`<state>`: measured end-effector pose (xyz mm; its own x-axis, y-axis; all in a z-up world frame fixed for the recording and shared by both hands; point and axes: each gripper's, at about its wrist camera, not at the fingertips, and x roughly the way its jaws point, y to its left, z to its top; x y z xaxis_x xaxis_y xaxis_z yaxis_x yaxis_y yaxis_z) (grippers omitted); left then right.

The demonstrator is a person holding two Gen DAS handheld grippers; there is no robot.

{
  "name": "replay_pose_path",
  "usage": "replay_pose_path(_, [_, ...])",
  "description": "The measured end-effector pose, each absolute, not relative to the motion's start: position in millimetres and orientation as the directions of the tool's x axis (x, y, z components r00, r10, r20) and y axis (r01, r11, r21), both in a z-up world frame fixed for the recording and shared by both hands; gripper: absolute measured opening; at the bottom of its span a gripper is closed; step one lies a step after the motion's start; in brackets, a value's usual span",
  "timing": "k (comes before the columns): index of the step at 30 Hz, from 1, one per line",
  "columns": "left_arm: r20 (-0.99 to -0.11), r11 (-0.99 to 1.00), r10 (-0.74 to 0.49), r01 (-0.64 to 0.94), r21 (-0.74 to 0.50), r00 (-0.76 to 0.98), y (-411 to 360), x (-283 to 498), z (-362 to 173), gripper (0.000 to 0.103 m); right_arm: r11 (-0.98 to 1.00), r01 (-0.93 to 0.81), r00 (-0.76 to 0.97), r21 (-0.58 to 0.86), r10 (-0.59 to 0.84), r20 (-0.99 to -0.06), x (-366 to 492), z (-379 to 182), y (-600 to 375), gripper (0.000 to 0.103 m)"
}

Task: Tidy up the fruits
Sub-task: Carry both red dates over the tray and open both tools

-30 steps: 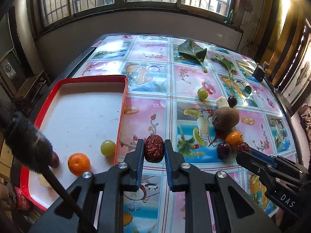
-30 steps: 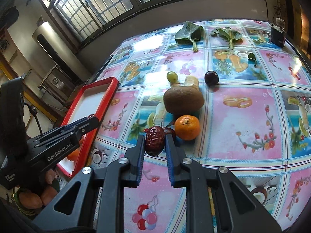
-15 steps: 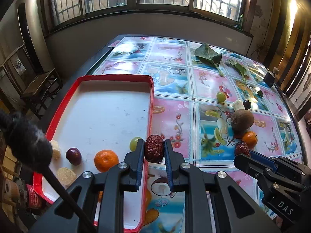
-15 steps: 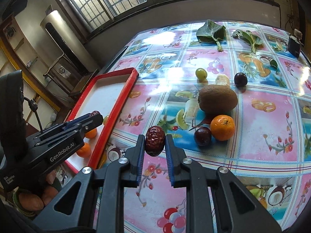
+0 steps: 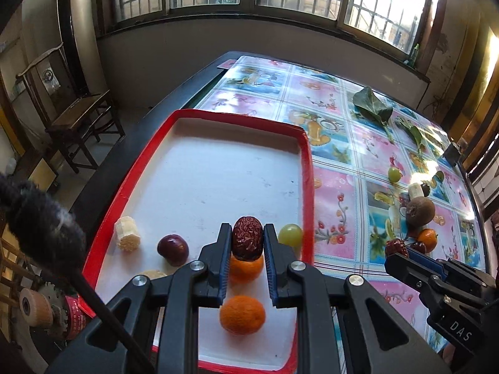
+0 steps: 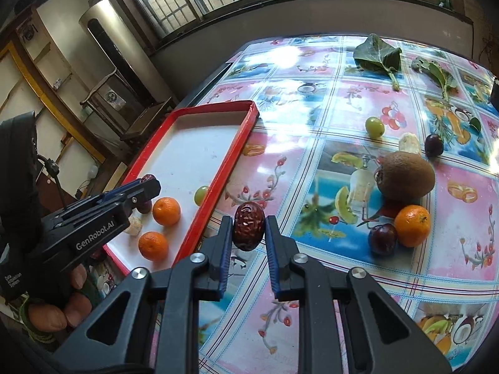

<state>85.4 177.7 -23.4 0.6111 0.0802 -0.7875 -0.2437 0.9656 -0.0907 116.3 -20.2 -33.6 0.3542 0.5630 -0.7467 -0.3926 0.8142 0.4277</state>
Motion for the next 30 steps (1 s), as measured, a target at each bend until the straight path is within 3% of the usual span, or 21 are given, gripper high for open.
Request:
replay_pose_path(18, [-0.793,0.917,0.099,-0.364,-0.161,0.601,245.8,80.5,-25.7,0.018,0.794,-0.419,0.307,0.44,0.58,-0.755,116.5,-41.7,9.7,0.023])
replay_pose_path(30, [-0.845,0.889,0.101,-0.43,-0.161,0.525,270.3,113.3,-53.0,0.018,0.747,-0.523,0.231,0.411,0.588,-0.775,155.8,-43.1,106.7,0.023])
